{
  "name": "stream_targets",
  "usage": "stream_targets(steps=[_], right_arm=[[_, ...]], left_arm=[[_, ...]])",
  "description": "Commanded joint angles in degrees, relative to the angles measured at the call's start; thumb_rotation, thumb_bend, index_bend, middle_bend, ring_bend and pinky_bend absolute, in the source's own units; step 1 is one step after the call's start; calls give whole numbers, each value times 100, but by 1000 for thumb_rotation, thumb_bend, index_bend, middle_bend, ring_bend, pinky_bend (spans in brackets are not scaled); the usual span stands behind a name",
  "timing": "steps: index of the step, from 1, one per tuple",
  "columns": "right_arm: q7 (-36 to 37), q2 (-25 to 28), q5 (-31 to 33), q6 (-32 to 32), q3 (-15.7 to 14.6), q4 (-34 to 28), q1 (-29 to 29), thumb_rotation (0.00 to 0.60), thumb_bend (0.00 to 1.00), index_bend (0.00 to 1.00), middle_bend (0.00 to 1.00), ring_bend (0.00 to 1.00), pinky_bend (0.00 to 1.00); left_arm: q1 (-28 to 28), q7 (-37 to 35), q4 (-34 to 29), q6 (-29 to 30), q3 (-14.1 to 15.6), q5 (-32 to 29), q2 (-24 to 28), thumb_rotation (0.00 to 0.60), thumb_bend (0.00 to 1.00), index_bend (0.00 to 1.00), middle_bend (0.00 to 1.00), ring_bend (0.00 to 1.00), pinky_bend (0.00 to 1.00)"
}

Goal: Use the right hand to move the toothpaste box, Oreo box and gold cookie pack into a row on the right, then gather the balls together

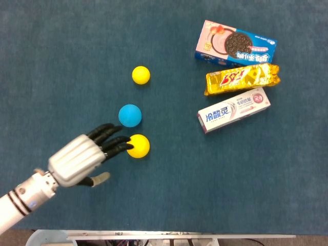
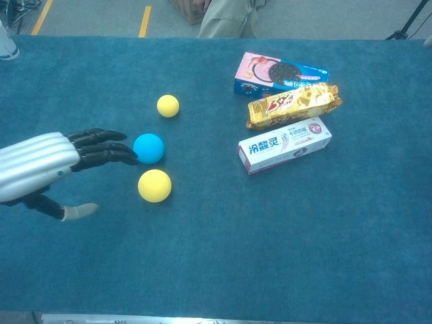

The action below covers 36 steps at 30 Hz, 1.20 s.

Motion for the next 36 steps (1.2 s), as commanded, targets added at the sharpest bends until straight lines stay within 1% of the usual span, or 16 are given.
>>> stream_targets(steps=[1, 5, 8, 12, 19, 27, 36], right_arm=[[42, 28, -47, -16, 46, -7, -9, 600, 271, 339, 437, 345, 532], [50, 58, -47, -59, 84, -14, -33, 600, 271, 339, 437, 345, 532], [56, 65, -7, -87, 115, -14, -56, 600, 271, 339, 437, 345, 532], [87, 74, 0, -106, 148, -19, -94, 600, 270, 339, 437, 345, 532], [160, 126, 0, -125, 182, -12, -170, 600, 271, 339, 437, 345, 532], [236, 179, 41, -148, 215, 19, -255, 600, 271, 339, 437, 345, 532], [259, 250, 31, -144, 240, -15, -345, 600, 270, 339, 437, 345, 532]], left_arm=[[-224, 77, 17, -211, -75, -35, -157, 600, 314, 150, 143, 30, 87], [-395, 260, 178, -260, -146, 6, -351, 600, 314, 168, 142, 35, 98], [-529, 254, 236, -313, -172, -5, -511, 600, 314, 194, 144, 84, 147], [-755, 346, 297, -482, -252, -67, -689, 600, 314, 211, 148, 114, 195], [-1101, 623, 320, -974, -323, -310, -904, 600, 314, 208, 147, 115, 198], [-1251, 909, 569, -1119, -223, -422, -1081, 600, 314, 201, 144, 103, 198], [-1403, 844, 903, -1081, -71, -439, -1367, 600, 314, 201, 144, 102, 198]])
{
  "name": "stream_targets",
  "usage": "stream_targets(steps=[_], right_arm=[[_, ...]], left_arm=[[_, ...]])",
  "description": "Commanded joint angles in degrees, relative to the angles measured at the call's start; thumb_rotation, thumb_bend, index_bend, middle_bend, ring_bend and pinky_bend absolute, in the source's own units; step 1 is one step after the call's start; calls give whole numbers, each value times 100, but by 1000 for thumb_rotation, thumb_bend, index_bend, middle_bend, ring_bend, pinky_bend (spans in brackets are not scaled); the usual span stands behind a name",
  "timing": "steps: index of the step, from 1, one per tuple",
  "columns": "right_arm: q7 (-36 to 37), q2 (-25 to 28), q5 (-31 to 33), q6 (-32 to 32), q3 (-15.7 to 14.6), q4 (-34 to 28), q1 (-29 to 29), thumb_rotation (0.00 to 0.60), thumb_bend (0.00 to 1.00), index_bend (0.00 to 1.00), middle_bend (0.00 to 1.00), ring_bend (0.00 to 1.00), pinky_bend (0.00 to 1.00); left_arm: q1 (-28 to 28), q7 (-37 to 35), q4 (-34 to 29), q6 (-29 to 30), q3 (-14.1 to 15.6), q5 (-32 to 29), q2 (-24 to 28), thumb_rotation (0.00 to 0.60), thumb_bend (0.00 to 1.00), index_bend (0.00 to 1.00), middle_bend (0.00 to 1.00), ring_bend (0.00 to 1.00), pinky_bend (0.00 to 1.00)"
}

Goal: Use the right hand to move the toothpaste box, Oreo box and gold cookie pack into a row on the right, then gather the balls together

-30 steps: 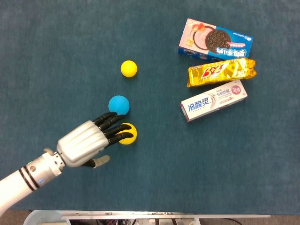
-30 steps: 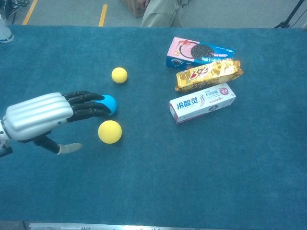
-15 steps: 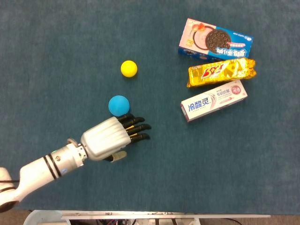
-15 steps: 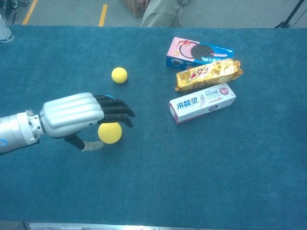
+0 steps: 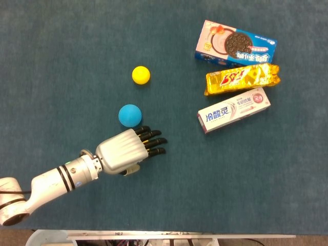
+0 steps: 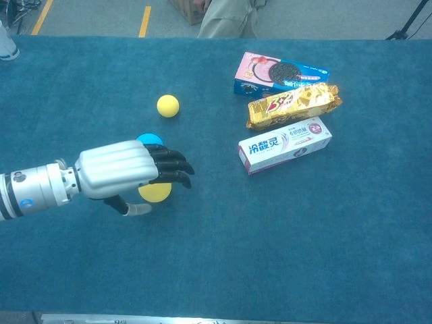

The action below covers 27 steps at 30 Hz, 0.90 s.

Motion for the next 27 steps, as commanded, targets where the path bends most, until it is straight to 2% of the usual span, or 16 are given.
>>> stream_targets(steps=[1, 11, 22, 27], right_arm=[[8, 21, 18, 4, 8, -6, -24, 600, 271, 339, 437, 345, 532], [-46, 53, 85, -5, 46, -55, -88, 600, 271, 339, 437, 345, 532], [-87, 62, 118, 5, 95, -136, -135, 600, 270, 339, 437, 345, 532], [-93, 94, 119, 22, 111, -180, -164, 600, 271, 339, 437, 345, 532]], left_arm=[[-57, -67, 144, 55, 66, 26, -87, 600, 314, 201, 144, 102, 198], [-183, -400, 804, 350, 290, 204, -386, 600, 314, 209, 143, 102, 200], [-211, -738, 1399, 755, 618, 416, -585, 600, 314, 256, 164, 148, 331], [-230, -872, 1563, 862, 695, 433, -678, 600, 314, 259, 167, 154, 350]])
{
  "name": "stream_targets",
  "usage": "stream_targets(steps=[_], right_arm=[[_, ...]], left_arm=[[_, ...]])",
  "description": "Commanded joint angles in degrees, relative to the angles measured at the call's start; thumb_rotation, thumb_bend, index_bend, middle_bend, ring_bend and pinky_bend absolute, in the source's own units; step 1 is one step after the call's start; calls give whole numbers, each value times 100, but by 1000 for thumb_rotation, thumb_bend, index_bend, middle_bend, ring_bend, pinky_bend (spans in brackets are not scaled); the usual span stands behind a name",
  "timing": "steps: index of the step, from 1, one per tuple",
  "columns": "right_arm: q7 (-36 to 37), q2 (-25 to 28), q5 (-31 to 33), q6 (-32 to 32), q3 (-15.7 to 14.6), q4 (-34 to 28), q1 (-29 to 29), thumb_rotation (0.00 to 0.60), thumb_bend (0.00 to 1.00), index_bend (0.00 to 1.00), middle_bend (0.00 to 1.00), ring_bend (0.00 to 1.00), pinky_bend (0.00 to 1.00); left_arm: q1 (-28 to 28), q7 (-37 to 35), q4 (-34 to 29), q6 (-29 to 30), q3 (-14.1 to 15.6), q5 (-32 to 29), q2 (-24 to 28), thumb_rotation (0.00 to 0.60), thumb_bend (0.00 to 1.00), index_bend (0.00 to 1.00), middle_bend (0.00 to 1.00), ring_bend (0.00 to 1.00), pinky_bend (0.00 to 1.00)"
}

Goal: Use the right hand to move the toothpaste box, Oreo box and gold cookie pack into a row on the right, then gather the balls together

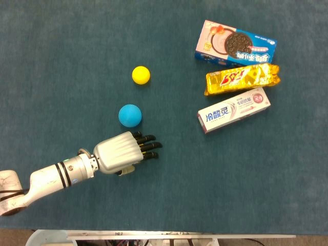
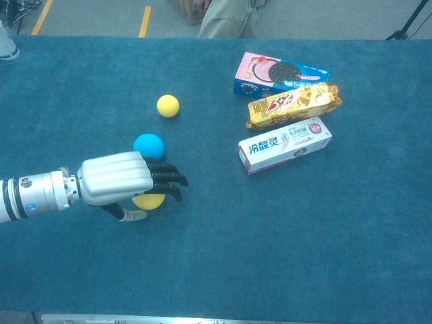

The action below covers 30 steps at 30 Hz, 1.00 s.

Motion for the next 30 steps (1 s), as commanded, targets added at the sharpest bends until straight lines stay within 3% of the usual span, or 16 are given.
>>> stream_targets(steps=[1, 30], right_arm=[[1, 15, -1, 4, 6, -21, -12, 600, 271, 339, 437, 345, 532], [-110, 84, 24, -27, 82, -248, -41, 600, 271, 339, 437, 345, 532]], left_arm=[[-15, -66, 76, 53, 33, 2, -51, 600, 314, 260, 169, 155, 357], [226, -656, 635, 541, 421, -191, -31, 600, 314, 341, 262, 308, 583]])
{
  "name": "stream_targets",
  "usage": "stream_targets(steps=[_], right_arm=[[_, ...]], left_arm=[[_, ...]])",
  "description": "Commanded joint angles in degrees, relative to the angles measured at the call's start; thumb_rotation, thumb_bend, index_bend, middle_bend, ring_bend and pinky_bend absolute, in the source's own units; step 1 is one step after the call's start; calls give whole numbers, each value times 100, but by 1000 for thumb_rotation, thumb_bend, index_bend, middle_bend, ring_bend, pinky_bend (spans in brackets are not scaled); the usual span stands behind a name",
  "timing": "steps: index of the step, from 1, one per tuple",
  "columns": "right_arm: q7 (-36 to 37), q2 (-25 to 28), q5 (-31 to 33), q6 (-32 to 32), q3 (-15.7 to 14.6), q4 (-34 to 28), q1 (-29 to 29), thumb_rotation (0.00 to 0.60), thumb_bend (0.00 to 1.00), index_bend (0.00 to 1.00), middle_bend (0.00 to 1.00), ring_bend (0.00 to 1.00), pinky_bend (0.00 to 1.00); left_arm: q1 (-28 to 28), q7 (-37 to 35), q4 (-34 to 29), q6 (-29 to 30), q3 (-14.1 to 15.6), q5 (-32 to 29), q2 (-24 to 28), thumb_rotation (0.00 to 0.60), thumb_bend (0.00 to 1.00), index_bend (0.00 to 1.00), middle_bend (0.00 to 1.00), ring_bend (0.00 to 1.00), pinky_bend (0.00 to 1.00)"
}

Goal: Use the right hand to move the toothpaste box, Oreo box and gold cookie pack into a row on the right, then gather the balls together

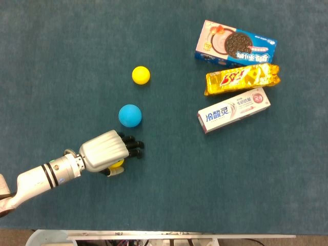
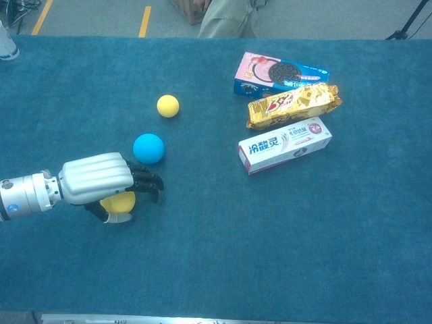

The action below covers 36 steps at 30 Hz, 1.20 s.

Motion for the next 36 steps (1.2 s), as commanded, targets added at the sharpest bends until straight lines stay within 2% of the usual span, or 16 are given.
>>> stream_targets(steps=[1, 11, 18, 29, 36], right_arm=[[-6, -8, 3, -9, 9, -9, 8, 600, 271, 339, 437, 345, 532], [-11, -43, 1, -31, 26, -18, 22, 600, 271, 340, 437, 346, 532], [-12, -44, -11, -61, 27, -20, 34, 600, 271, 340, 436, 346, 532], [24, -69, -61, -99, -10, 4, 24, 600, 270, 339, 437, 346, 532], [97, -81, -96, -101, -42, 21, -8, 600, 271, 340, 437, 349, 532]], left_arm=[[20, -13, -18, 47, 3, -15, 32, 600, 314, 343, 268, 315, 589], [82, -71, -133, 154, -2, -120, 252, 600, 314, 354, 295, 334, 613], [120, -105, -200, 322, -119, -217, 416, 600, 314, 355, 301, 339, 618], [68, -336, -408, 394, -702, -824, 771, 600, 314, 355, 303, 339, 618], [-99, -533, -412, -29, -1018, -1242, 700, 600, 314, 355, 303, 339, 616]])
